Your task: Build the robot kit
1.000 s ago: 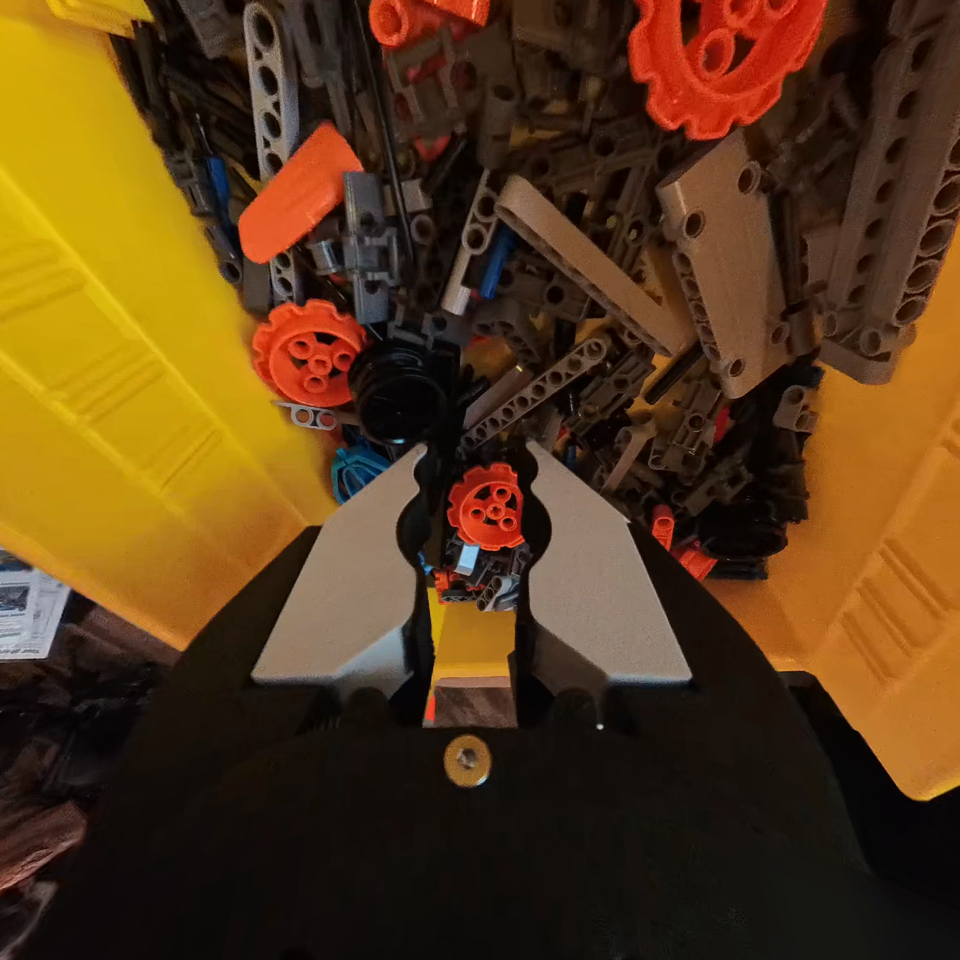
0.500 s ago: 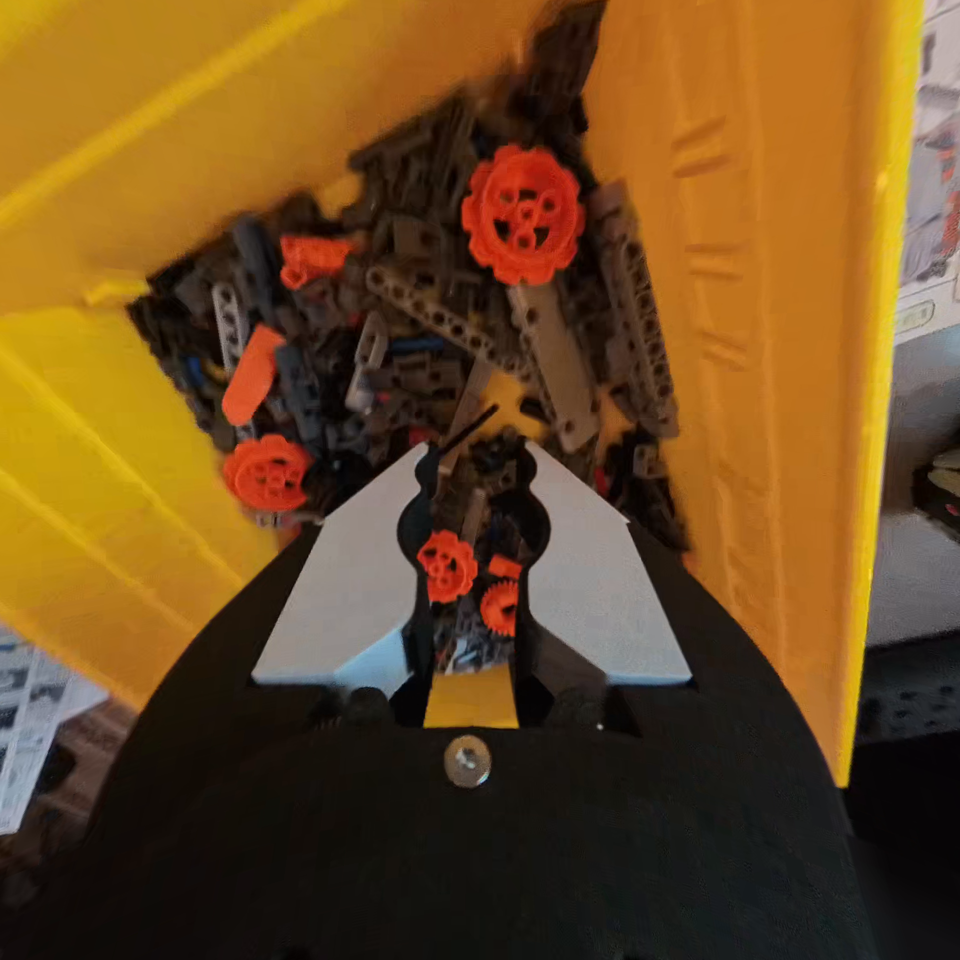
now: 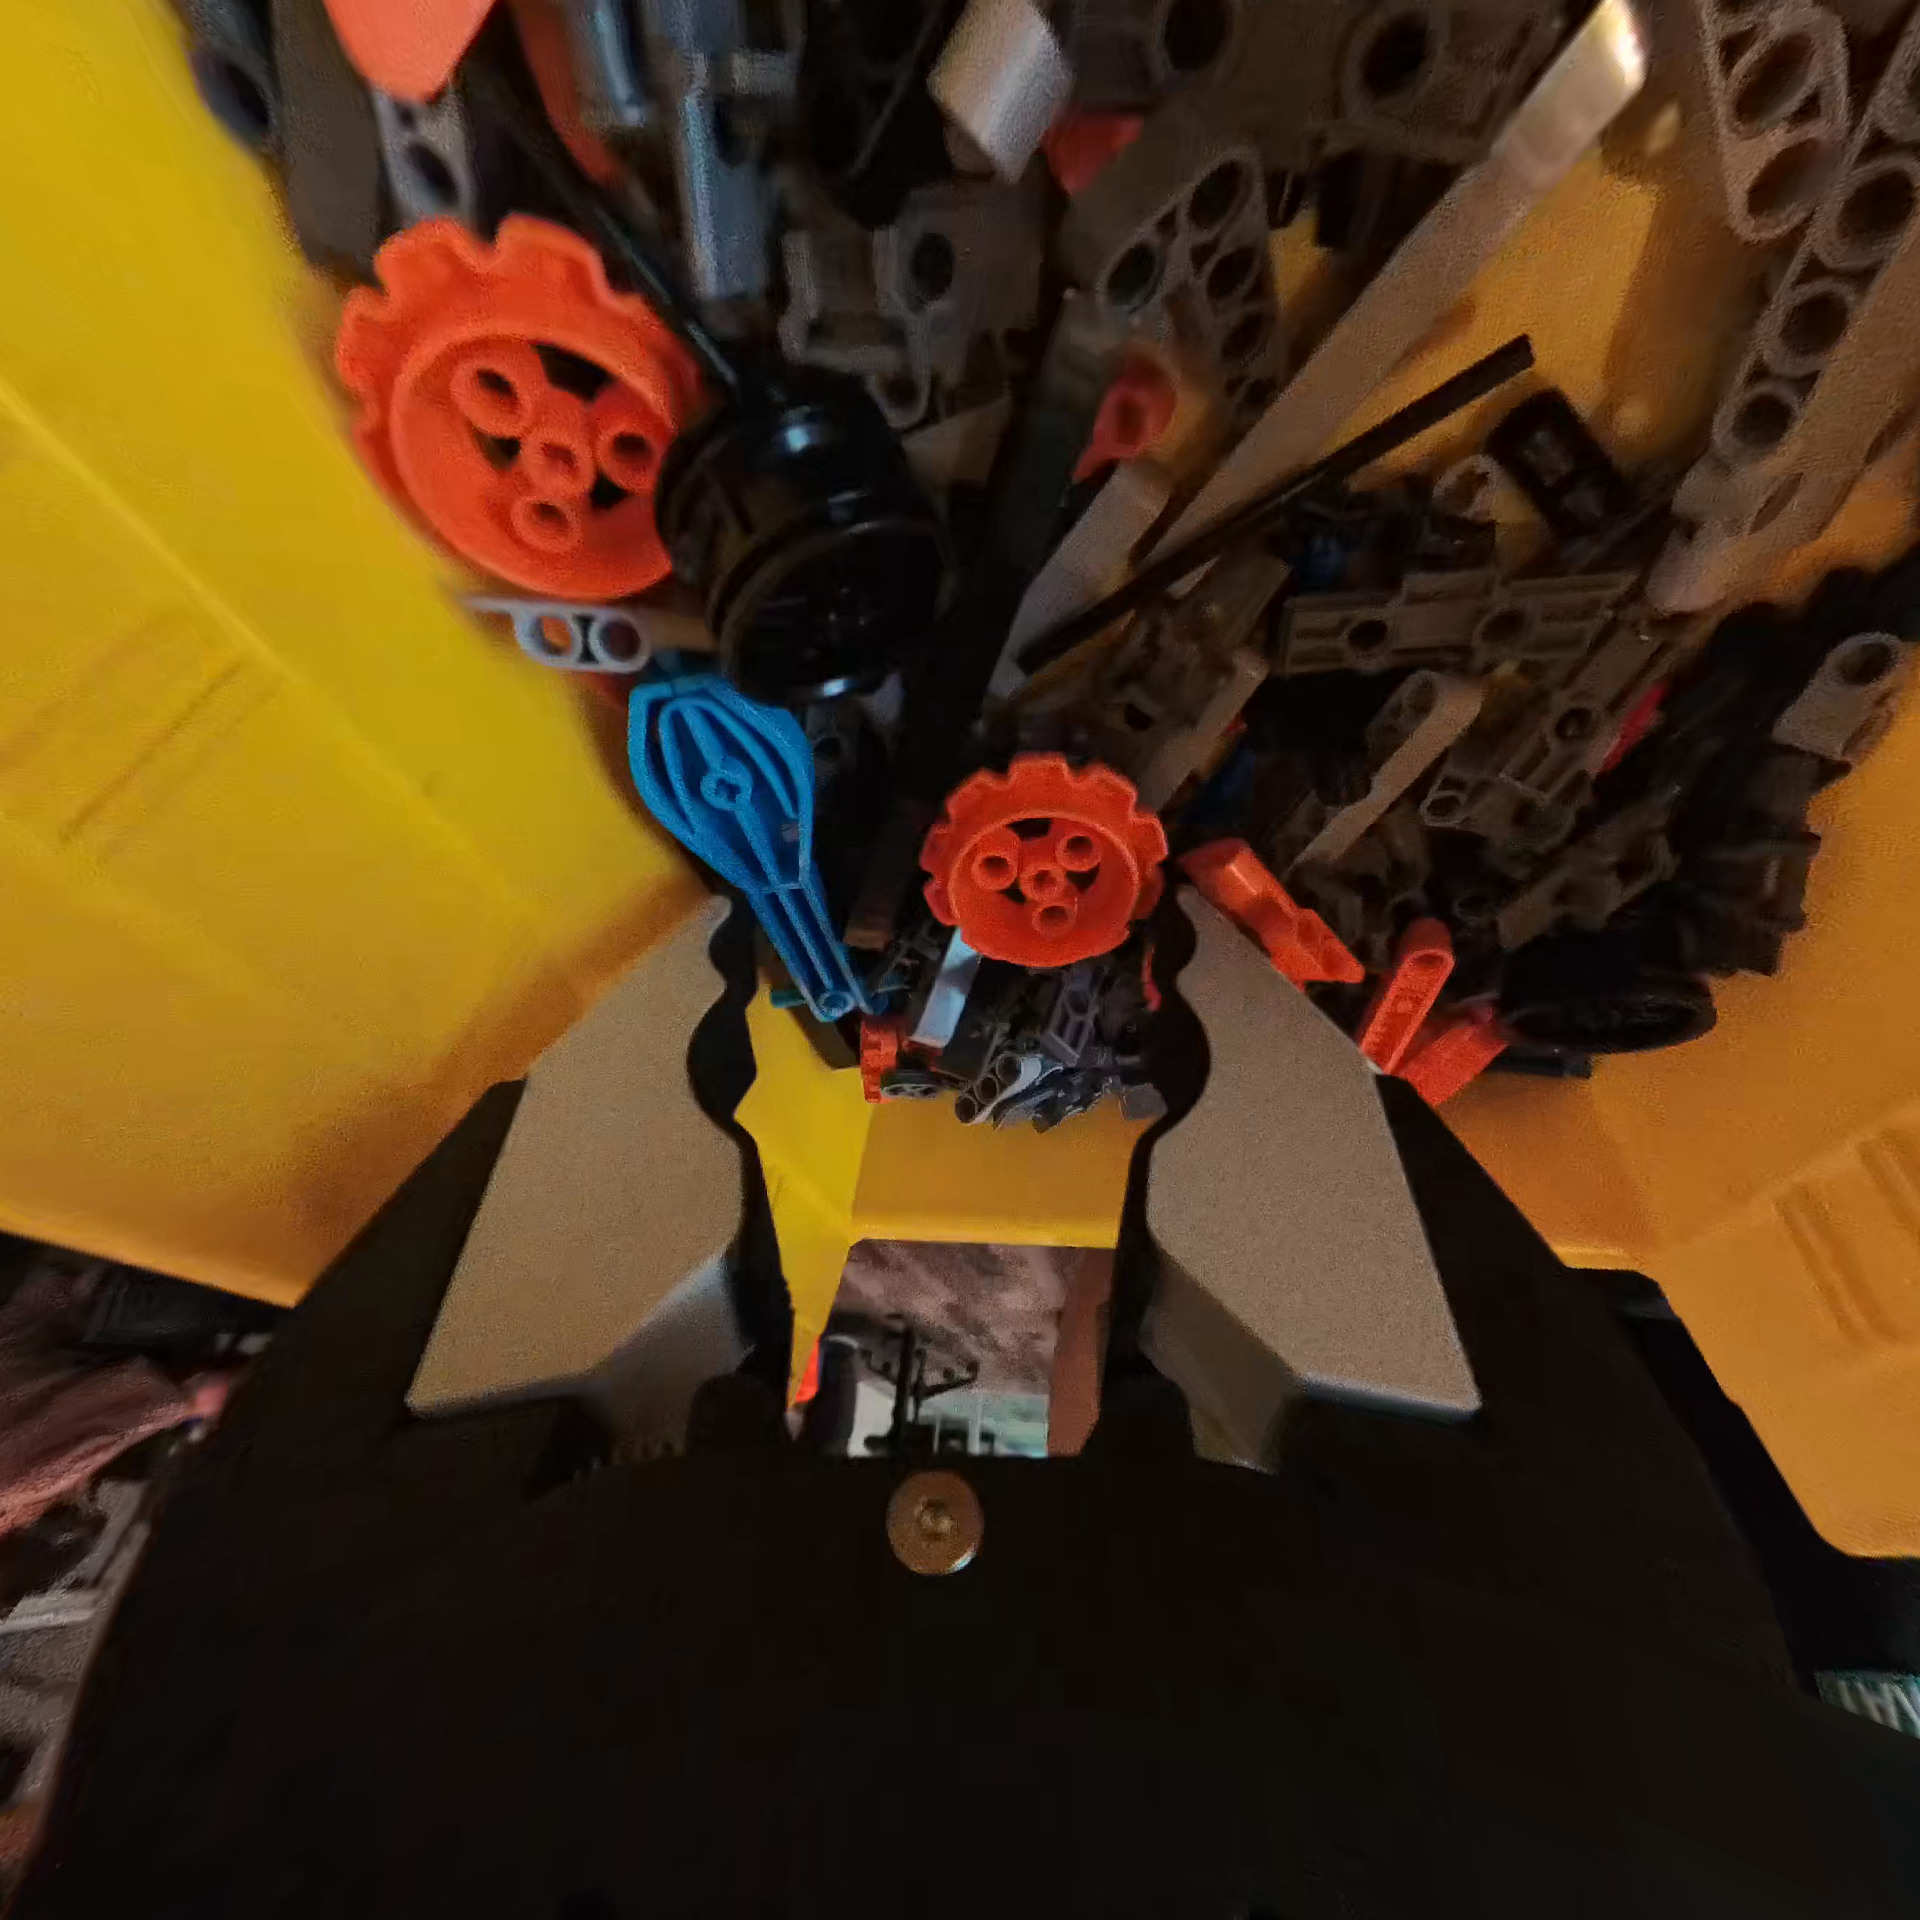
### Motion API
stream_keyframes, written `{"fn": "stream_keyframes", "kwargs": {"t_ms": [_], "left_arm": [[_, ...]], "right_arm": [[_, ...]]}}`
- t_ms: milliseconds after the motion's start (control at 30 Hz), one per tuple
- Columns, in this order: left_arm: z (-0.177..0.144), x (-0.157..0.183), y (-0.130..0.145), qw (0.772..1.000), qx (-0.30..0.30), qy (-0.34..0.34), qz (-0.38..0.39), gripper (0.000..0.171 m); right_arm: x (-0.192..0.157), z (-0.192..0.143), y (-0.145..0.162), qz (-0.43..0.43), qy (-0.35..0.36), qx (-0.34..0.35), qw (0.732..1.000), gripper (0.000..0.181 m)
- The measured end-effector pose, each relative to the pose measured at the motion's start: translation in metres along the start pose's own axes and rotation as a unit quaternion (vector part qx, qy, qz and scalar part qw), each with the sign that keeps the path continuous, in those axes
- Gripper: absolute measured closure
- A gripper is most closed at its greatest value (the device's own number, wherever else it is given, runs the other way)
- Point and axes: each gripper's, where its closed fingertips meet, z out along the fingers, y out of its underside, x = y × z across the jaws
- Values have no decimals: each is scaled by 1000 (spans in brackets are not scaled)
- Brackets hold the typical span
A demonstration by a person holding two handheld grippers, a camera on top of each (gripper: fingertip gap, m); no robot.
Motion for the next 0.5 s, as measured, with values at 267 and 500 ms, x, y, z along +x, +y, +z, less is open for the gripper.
{"fn": "stream_keyframes", "kwargs": {"t_ms": [267,500], "left_arm": [[-10,9,-23,998,37,-28,43,106],[-36,28,-67,985,160,32,58,110]], "right_arm": [[-1,0,-1,-3,0,0,1000,161],[-2,1,-1,-5,-2,-2,1000,161]]}}
